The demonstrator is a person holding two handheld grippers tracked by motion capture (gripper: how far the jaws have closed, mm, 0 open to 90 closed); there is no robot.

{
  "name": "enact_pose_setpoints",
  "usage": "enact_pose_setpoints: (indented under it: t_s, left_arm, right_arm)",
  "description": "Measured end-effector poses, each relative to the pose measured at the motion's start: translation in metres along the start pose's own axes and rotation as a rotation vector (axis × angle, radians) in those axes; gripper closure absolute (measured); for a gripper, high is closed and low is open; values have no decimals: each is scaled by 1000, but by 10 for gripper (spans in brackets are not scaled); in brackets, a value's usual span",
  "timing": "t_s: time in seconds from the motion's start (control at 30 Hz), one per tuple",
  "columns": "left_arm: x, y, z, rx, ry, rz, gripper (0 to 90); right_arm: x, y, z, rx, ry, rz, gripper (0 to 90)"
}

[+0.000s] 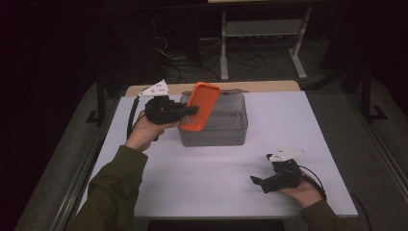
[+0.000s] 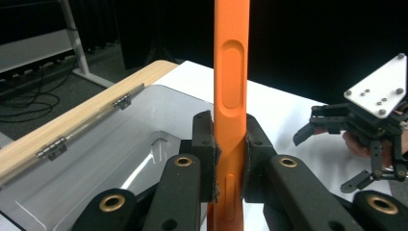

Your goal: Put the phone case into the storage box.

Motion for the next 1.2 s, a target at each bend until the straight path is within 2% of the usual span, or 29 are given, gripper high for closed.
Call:
enact_pose_setpoints:
  t_s: [0.37,0.7,0.83,1.03,1.2]
  left_arm:
    - [-4,-10,14,-36,4,15,795]
    - [5,-21,32,-79,51,41,795]
    - [10,-27,38,-101,68,77,795]
    - [17,-39,48,-147,99,170,795]
    - [17,-45,54,-171,130,223,795]
  right_arm:
    - [1,0,-1,-3,-7,1,5]
    - [1,-1,-2,-6,-7,3,5]
    - [0,-1,-1,-6,-6,1,5]
    - [0,-1,-1,-3,-2,0,5]
    - [1,0,-1,-7,-5,0,5]
Point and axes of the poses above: each handheld gripper's, and its own axes: y roughly backward along the jaws, x roughly out of its underside, z roughly to its left, the point moved 4 cm from there along -y, roughly forward along the jaws, and after that the axes turned 1 degree about -x, right-handed, at the moved point
